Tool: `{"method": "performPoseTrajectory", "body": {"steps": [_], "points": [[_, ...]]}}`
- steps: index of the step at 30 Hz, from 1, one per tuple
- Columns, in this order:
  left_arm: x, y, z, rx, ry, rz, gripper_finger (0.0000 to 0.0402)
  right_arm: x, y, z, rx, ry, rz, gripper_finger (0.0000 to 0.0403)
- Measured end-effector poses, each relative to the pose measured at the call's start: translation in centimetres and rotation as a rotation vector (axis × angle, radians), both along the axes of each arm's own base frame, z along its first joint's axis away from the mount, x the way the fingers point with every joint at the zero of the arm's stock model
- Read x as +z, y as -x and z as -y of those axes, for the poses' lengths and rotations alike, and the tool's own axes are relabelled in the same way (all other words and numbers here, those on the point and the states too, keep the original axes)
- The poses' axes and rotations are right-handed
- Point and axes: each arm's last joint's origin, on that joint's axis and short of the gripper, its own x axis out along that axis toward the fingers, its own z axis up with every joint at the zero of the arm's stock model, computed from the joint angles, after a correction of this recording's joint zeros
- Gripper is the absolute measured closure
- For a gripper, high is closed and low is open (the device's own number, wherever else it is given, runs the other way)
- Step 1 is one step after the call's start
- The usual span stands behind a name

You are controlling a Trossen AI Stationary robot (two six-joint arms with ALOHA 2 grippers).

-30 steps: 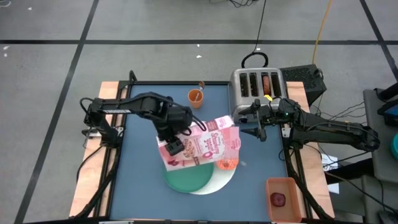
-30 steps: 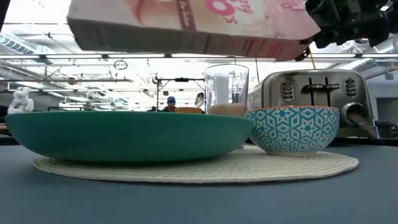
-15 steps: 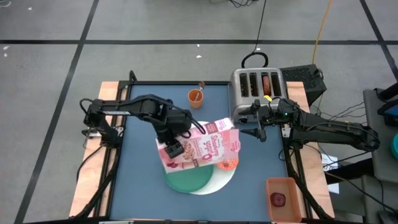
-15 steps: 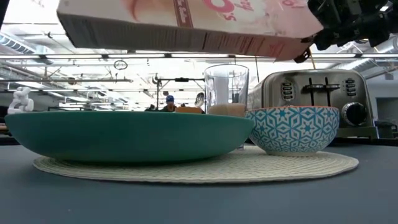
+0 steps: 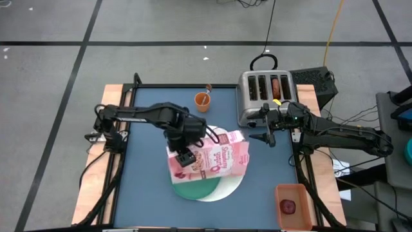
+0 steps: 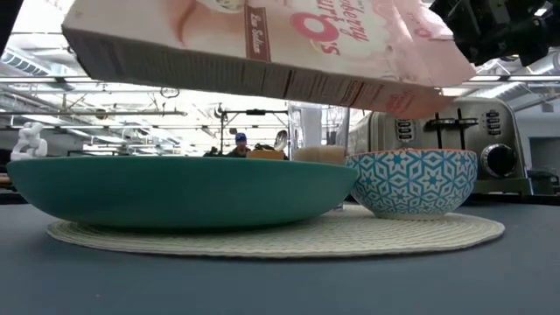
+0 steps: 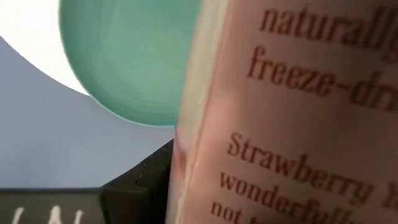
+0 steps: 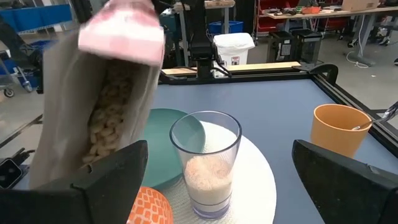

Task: Arrange a breakfast setting
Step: Pour the cereal into the orange bowl

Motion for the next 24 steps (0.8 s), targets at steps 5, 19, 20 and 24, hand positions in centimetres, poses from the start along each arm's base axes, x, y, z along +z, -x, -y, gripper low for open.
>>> {"method": "performPoseTrajectory", "body": {"steps": [5, 19, 20, 24], "points": [[0.1, 0.0, -0.4, -0.002, -0.018, 0.011, 0.0203, 0.0, 0.0, 0.0, 0.0, 0.0, 0.0, 0.001], [1.1, 0.8, -0.8, 0.107, 0.05, -0.013, 0.0203, 0.0, 0.0, 0.0, 0.001, 0.006, -0.001, 0.001], [1.3, 1.0, -0.8, 0.118, 0.055, -0.012, 0.0203, 0.0, 0.0, 0.0, 0.001, 0.006, -0.002, 0.001], [1.5, 1.2, -0.6, 0.138, 0.087, -0.028, 0.0203, 0.0, 0.0, 0.0, 0.001, 0.007, -0.002, 0.001]]}}
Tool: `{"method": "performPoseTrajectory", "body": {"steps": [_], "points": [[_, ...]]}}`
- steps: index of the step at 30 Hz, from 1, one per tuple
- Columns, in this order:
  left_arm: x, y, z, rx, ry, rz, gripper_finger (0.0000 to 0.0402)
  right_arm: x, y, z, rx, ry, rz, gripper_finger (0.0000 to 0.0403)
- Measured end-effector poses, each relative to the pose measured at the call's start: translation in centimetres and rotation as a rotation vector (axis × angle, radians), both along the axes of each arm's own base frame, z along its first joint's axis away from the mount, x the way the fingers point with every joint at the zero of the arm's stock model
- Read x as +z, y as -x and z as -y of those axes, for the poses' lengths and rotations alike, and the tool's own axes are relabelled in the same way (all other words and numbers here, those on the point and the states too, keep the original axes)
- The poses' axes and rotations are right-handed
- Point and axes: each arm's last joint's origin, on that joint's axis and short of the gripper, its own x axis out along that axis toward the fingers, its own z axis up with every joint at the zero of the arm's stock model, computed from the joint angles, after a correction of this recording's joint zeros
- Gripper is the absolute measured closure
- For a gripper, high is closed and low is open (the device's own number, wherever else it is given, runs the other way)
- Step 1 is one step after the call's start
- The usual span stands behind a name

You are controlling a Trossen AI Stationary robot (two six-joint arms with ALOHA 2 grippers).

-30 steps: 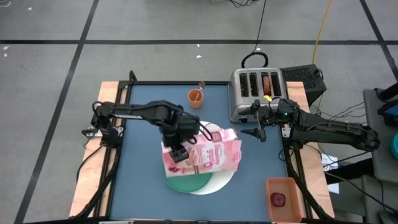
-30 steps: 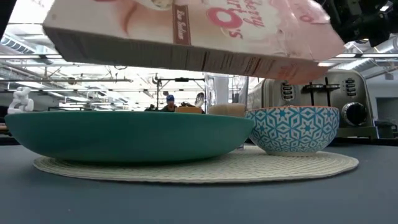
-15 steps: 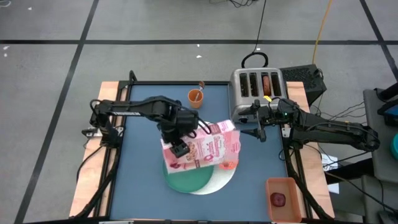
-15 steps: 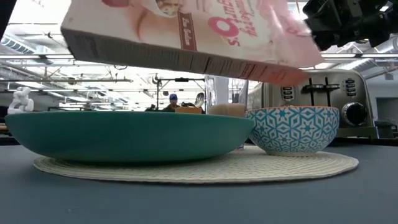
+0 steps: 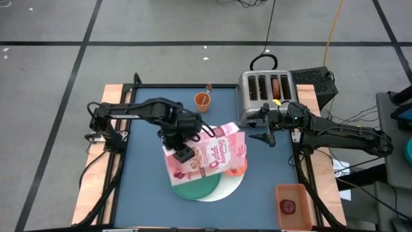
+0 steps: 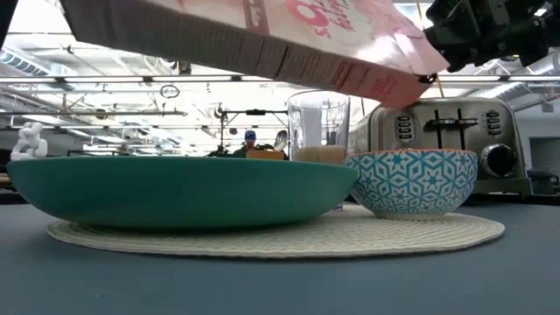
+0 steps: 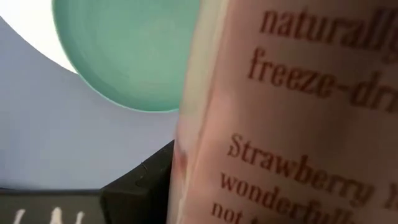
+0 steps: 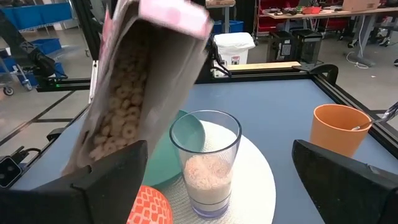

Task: Arrange a breakfast setting
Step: Pour the cereal into the orange bowl

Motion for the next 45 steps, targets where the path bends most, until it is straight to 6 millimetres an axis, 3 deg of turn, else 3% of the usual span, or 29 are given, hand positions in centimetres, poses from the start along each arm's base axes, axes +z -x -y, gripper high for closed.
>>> {"method": "performPoseTrajectory", "body": {"steps": [9, 23, 27, 45], "points": [[0.3, 0.2, 0.3, 0.079, 0.117, -0.065, 0.0203, 0.0, 0.0, 0.0, 0.0, 0.0, 0.0, 0.001], [0.3, 0.2, 0.1, 0.101, 0.16, -0.086, 0.0203, 0.0, 0.0, 0.0, 0.002, 0.011, 0.001, 0.001], [-0.3, -0.6, 0.0, 0.107, 0.243, -0.132, 0.0203, 0.0, 0.0, 0.0, 0.002, 0.011, 0.002, 0.001], [-0.2, -0.5, -0.9, 0.14, 0.213, -0.122, 0.0203, 0.0, 0.0, 0.0, 0.003, 0.019, 0.002, 0.001]]}}
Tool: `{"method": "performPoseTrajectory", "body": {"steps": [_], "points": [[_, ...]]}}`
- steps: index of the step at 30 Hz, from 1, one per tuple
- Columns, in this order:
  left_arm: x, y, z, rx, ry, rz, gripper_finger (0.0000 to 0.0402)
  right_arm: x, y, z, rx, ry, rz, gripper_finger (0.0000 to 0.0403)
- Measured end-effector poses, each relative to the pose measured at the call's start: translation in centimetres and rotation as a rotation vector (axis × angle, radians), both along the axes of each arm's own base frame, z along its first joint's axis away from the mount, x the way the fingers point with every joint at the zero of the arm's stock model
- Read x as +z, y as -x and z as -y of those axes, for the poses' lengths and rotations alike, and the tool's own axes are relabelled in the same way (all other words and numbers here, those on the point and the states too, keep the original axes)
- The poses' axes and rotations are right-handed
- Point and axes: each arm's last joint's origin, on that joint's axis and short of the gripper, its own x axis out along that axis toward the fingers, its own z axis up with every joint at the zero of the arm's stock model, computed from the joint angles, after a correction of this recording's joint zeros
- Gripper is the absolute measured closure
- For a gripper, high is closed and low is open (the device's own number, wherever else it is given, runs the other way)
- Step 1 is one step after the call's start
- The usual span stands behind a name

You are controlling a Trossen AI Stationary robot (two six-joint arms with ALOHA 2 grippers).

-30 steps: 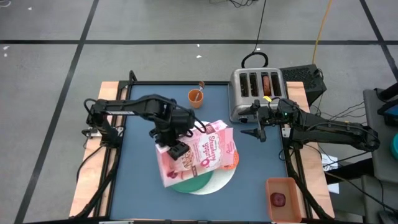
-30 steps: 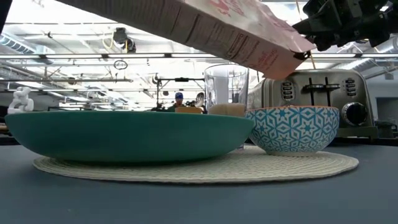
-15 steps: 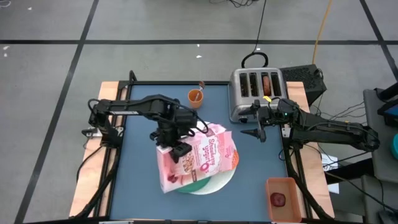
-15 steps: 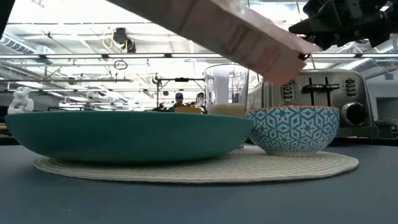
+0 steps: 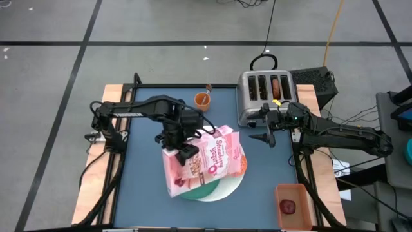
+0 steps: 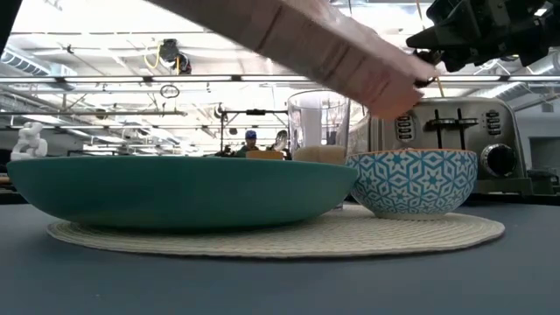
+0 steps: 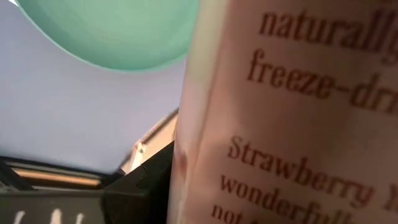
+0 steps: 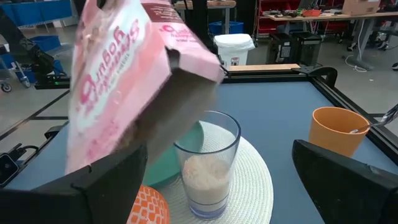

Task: Arrange a breakfast setting
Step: Pour the cereal into the orange bowl

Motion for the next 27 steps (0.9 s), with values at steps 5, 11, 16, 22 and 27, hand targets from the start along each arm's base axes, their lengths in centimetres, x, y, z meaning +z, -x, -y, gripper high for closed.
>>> {"method": "performPoseTrajectory", "body": {"steps": [5, 11, 16, 22, 27], "points": [[0.04, -0.01, -0.02, -0.001, 0.03, -0.002, 0.0203, 0.01, 0.0, 0.0, 0.0, 0.0, 0.0, 0.001], [0.08, -0.02, -0.23, 0.02, 0.051, -0.018, 0.0203, 0.01, 0.0, 0.0, 0.0, 0.0, 0.0, 0.001], [0.04, -0.02, -0.16, 0.006, 0.03, -0.006, 0.0203, 0.01, 0.0, -0.01, 0.0, 0.0, 0.0, 0.001], [0.01, -0.03, -0.21, 0.008, 0.018, -0.005, 0.0203, 0.01, 0.0, 0.0, 0.0, 0.0, 0.0, 0.001], [0.0, -0.01, -0.2, 0.003, 0.001, 0.002, 0.0203, 0.01, 0.0, 0.0, 0.0, 0.0, 0.0, 0.001]]}}
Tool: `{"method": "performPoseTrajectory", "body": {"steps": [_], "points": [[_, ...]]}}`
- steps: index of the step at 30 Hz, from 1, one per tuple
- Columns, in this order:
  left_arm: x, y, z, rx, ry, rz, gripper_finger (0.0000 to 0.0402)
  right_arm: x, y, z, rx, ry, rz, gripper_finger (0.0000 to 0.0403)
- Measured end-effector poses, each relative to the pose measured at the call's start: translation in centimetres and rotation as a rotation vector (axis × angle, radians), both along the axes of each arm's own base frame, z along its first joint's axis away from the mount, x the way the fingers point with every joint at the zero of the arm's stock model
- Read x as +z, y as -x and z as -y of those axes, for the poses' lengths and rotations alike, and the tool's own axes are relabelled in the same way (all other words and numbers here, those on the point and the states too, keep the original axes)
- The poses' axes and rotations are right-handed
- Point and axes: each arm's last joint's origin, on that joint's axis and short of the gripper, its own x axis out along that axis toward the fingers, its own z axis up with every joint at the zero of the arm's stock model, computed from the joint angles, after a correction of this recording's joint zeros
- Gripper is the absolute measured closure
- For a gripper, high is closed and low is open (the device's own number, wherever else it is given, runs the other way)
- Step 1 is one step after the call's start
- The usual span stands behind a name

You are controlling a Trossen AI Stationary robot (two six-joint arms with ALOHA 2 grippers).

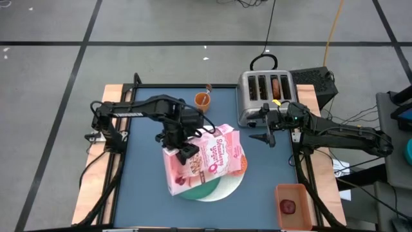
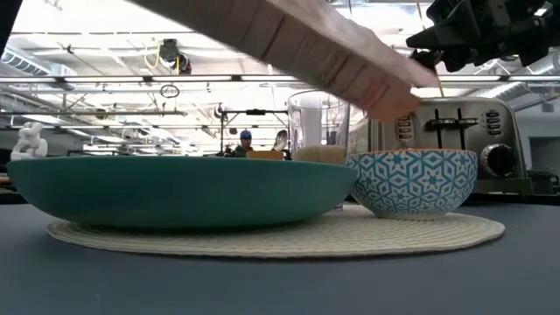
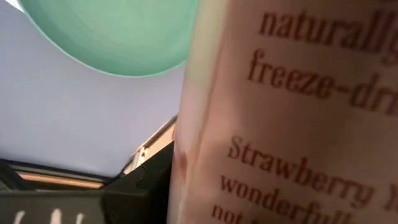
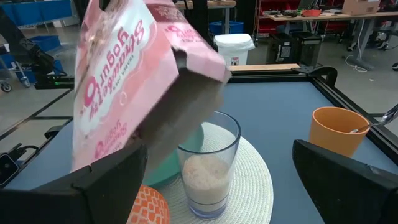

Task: Arrange a breakfast setting
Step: Pour the cereal into the orange bowl

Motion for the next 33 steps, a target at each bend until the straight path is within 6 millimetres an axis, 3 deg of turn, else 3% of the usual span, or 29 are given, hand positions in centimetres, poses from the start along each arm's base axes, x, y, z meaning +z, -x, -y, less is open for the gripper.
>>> {"method": "performPoseTrajectory", "body": {"steps": [33], "points": [[0.01, -0.05, -0.45, 0.008, 0.013, 0.003, 0.0203, -0.01, 0.01, 0.0, 0.0, 0.0, -0.001, 0.0009]]}}
